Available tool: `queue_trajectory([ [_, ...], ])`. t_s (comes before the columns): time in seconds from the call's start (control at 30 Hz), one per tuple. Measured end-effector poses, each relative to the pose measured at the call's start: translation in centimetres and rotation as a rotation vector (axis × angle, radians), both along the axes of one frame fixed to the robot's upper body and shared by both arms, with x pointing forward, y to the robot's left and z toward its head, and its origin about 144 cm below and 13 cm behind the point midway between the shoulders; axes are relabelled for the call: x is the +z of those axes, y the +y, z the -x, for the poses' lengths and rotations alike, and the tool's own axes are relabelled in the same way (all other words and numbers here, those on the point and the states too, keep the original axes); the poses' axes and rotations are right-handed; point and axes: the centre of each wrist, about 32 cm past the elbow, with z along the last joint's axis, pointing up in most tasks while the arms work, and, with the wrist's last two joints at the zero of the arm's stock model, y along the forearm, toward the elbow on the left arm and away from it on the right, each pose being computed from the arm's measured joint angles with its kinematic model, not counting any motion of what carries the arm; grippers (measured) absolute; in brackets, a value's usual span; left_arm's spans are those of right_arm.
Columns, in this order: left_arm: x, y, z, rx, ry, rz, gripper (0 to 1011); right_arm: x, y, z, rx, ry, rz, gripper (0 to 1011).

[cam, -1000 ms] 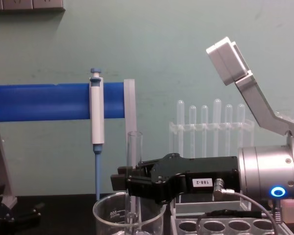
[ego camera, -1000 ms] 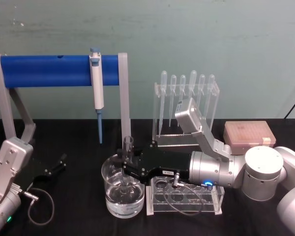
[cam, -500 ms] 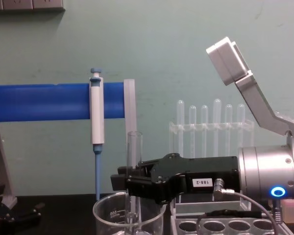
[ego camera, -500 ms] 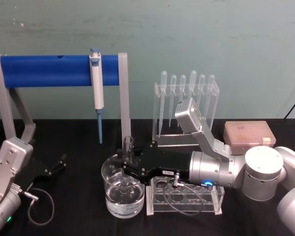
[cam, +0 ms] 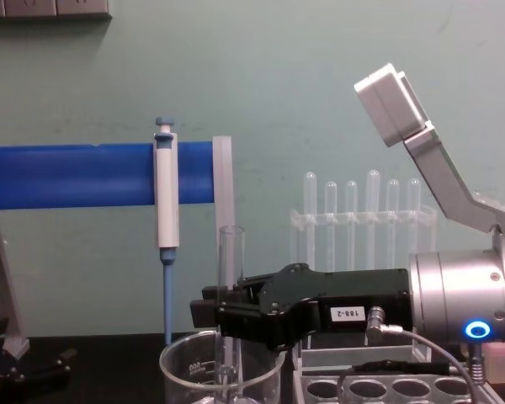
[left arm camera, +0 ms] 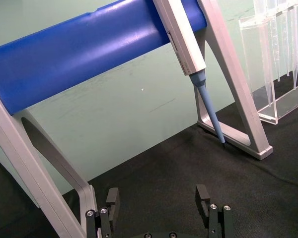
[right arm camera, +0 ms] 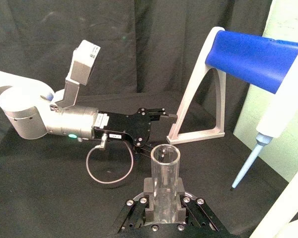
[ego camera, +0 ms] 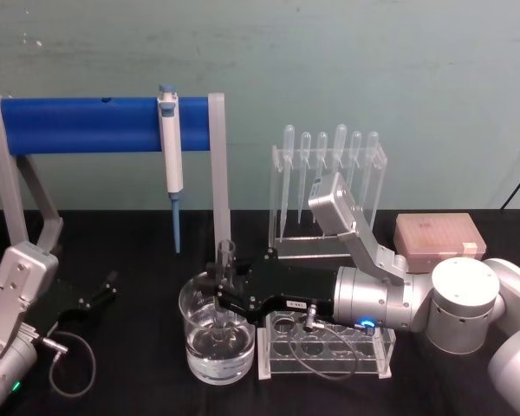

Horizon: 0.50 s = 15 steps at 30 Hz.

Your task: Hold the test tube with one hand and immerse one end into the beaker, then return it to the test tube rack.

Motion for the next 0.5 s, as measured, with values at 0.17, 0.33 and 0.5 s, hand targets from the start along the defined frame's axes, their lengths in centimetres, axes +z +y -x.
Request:
queue_trajectory([
  [0.17,0.00,0.00,0.00,0.000,0.000,0.000,1000,0.00,0.01,0.00,0.000,0.000,0.000,225],
  [0.33,0.00,0.00,0.00,0.000,0.000,0.000,1000,0.00,0.00,0.00,0.000,0.000,0.000,225],
  [0.5,0.00,0.00,0.00,0.000,0.000,0.000,1000,0.00,0.00,0.00,0.000,0.000,0.000,225],
])
